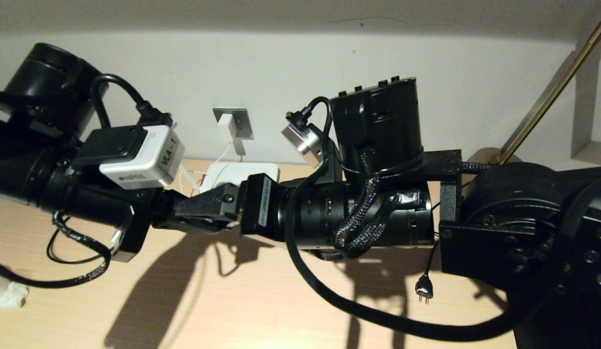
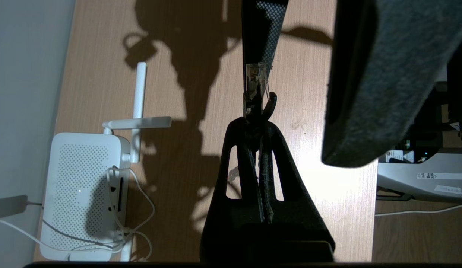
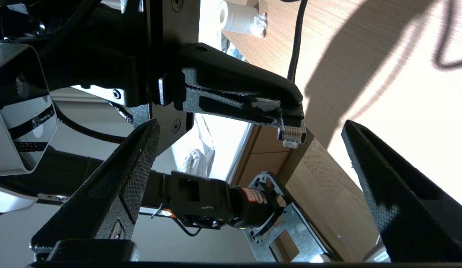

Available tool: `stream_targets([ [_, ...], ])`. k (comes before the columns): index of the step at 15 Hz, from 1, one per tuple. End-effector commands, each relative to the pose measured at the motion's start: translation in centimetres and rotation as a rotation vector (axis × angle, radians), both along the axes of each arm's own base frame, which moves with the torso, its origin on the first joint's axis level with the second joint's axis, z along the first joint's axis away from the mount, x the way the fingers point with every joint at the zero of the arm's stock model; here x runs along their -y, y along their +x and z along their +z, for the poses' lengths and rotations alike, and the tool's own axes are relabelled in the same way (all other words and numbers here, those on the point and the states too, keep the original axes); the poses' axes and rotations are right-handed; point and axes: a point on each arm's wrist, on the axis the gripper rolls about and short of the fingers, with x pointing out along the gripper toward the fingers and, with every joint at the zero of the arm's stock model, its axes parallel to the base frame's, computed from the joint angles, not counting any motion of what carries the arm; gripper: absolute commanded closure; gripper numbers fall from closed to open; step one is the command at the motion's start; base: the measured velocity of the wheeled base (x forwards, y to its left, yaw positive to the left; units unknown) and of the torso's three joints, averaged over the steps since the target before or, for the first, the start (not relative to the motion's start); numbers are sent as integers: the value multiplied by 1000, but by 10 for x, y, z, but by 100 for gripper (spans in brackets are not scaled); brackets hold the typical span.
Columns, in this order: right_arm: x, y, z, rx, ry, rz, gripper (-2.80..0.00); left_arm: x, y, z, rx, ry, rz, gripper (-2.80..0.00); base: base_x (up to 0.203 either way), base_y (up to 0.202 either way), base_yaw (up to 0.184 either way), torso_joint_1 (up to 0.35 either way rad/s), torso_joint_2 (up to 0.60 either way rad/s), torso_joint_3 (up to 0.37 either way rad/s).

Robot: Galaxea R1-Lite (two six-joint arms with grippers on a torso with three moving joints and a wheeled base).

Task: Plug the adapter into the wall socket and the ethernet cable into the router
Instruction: Hand it to the other hand

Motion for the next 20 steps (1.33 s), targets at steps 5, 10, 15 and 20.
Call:
stream_targets([
  [5,-2,1,-3,-6,-4,1,0,1,-1,-2,-3,3,-13,0,0,0,0,0,0,0],
  [10,-2,1,-3,-6,-4,1,0,5,4,-2,21,-5,-24,0,0,0,0,0,0,0],
  [15,-2,0,-3,-8,-6,3,0,5,3,-3,20,1,-20,0,0,0,0,0,0,0],
  [20,-2,0,-3,-10,-7,2,0,4,1,-5,12,4,-19,-280,0,0,0,0,0,0],
])
